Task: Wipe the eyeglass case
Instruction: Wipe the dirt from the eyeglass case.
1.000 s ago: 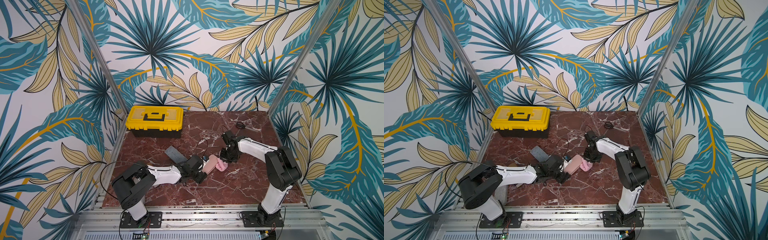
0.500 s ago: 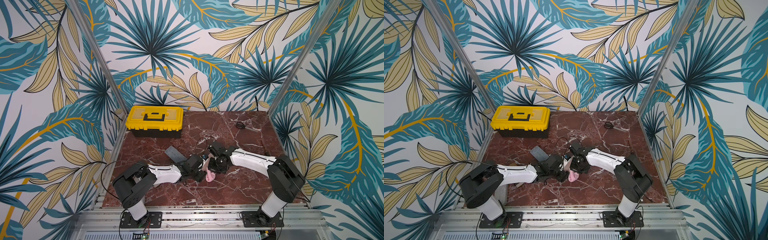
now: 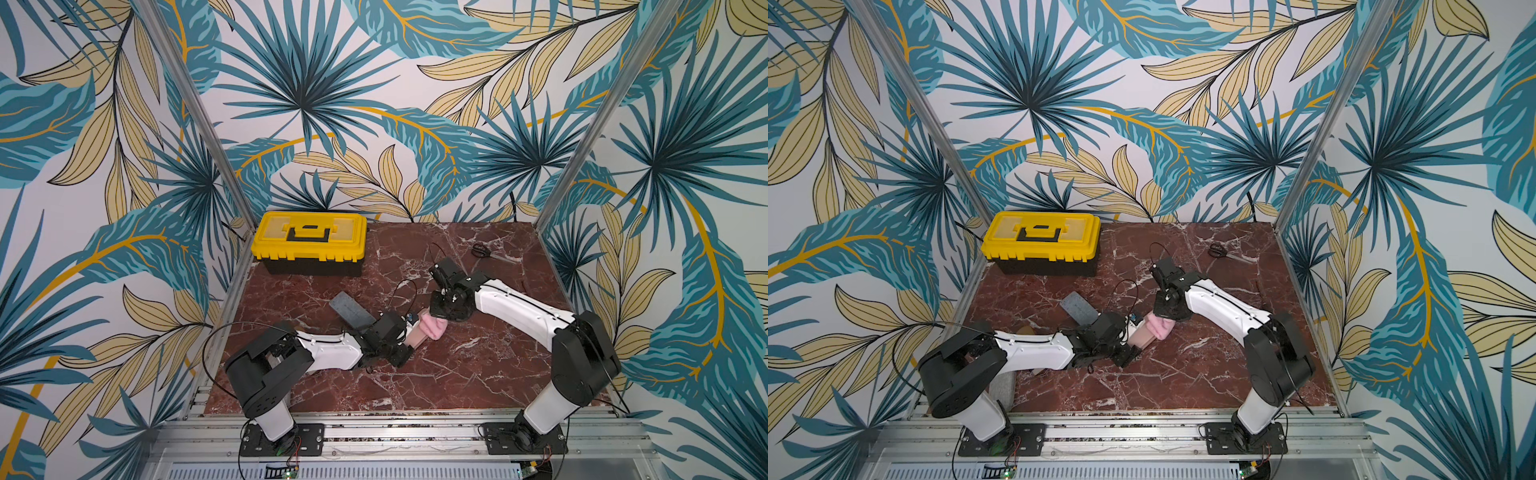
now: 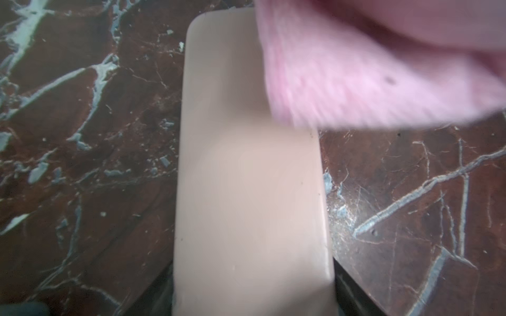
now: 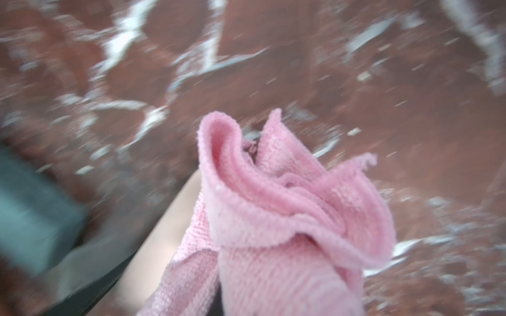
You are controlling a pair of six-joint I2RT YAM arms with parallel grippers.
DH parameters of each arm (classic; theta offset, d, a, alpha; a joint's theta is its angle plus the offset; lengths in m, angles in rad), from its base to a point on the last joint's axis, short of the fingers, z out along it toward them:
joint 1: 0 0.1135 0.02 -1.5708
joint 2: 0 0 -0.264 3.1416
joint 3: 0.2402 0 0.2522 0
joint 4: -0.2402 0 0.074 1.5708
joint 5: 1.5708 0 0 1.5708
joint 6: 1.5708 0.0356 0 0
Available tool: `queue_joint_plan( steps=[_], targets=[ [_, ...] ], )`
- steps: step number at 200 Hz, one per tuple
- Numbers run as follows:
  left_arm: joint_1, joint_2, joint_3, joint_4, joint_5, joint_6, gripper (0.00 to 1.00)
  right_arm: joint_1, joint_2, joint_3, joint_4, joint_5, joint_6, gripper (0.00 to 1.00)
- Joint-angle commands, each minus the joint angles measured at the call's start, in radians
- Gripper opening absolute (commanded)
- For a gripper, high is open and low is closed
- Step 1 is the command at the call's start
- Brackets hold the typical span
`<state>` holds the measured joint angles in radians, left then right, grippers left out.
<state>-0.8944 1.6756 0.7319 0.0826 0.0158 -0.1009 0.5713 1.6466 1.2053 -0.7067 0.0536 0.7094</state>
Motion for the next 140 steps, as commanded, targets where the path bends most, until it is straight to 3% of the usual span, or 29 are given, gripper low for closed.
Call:
queue_joint_plan(
  steps=[1, 19, 31, 41, 62, 72, 92, 117, 140],
  targets=[
    [-0.012, 0.007, -0.034, -0.019, 0.052, 0.007, 0.0, 0.024, 0.036, -0.077, 0.076, -0.147, 0.127, 0.0],
    [-0.011, -0.002, -0.038, -0.019, 0.053, 0.004, 0.0, 0.023, 0.107, -0.075, 0.139, -0.194, 0.143, 0.0],
    [-0.015, -0.007, -0.04, -0.024, 0.051, 0.004, 0.0, 0.01, 0.163, -0.029, 0.083, -0.136, 0.071, 0.0],
    [-0.021, -0.009, -0.043, -0.022, 0.043, 0.005, 0.0, -0.038, 0.214, 0.008, -0.007, -0.023, 0.01, 0.0],
    [-0.023, -0.01, -0.054, -0.01, 0.039, 0.001, 0.0, -0.097, 0.283, 0.132, -0.188, 0.354, -0.121, 0.0],
    [-0.022, -0.012, -0.058, -0.005, 0.034, -0.003, 0.0, -0.083, 0.276, 0.185, -0.222, 0.401, -0.166, 0.0],
    [-0.023, -0.014, -0.063, 0.006, 0.029, -0.009, 0.0, -0.057, 0.219, 0.215, -0.193, 0.176, -0.173, 0.0],
    [-0.025, -0.013, -0.065, 0.015, 0.023, -0.011, 0.0, -0.011, 0.173, 0.143, -0.062, -0.175, -0.032, 0.0],
    [-0.025, -0.013, -0.069, 0.028, 0.022, -0.008, 0.0, 0.019, 0.196, 0.1, 0.069, -0.324, 0.06, 0.0]
  ],
)
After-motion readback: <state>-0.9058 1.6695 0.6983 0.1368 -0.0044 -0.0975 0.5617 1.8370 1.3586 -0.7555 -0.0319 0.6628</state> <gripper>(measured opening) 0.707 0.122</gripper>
